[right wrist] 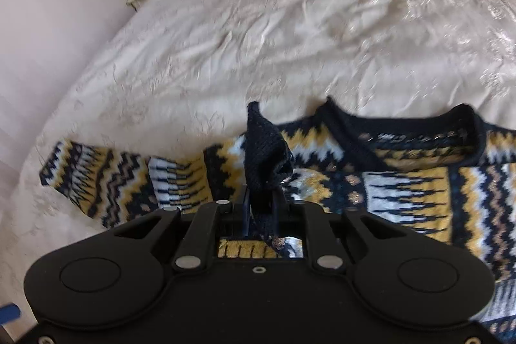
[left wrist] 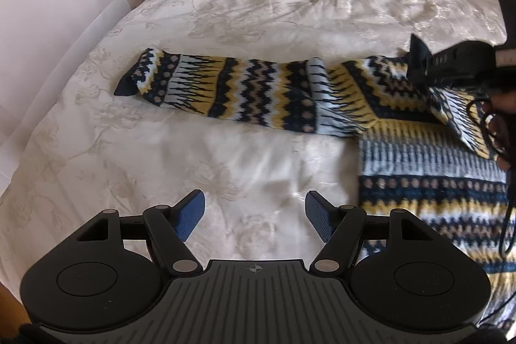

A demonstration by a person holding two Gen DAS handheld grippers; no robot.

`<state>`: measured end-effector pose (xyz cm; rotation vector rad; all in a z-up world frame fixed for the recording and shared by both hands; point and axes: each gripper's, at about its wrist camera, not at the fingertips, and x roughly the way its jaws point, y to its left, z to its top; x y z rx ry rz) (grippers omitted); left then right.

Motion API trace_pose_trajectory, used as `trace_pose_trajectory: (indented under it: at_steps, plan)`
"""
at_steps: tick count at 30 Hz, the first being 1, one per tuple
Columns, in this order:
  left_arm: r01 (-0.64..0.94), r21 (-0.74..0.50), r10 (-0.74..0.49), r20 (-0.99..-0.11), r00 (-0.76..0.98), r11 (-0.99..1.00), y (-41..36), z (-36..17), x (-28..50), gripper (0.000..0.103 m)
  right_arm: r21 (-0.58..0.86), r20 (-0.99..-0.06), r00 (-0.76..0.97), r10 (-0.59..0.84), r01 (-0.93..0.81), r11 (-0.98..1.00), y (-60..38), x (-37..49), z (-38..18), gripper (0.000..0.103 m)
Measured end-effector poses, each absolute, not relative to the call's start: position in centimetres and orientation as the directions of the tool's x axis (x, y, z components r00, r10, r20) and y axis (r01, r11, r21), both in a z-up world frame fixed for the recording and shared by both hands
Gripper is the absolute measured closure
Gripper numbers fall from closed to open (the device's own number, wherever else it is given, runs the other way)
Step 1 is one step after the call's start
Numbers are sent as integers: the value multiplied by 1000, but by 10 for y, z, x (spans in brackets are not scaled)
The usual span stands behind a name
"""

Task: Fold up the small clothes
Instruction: 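Carry the held sleeve across the sweater body and release it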

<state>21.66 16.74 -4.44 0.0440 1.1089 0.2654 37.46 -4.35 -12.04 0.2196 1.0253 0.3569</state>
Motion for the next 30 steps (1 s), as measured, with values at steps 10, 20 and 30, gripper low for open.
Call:
trace_pose_trajectory:
  at_steps: [10,20,30]
  plan:
    - [-129,90,138,-887,440,988,164,-58,256,35,328,-780,483,399,-227,917,-44,354,-120,56]
    - [14,46,32,-862,506,999,99,-89,323,35,130,-830,527,184,-139,982,-105,307,-114,40]
    - [79,91,43,-880,474,993,59,-148,359,41,148,-847,502,177,-98,984,-153,283,-120,38]
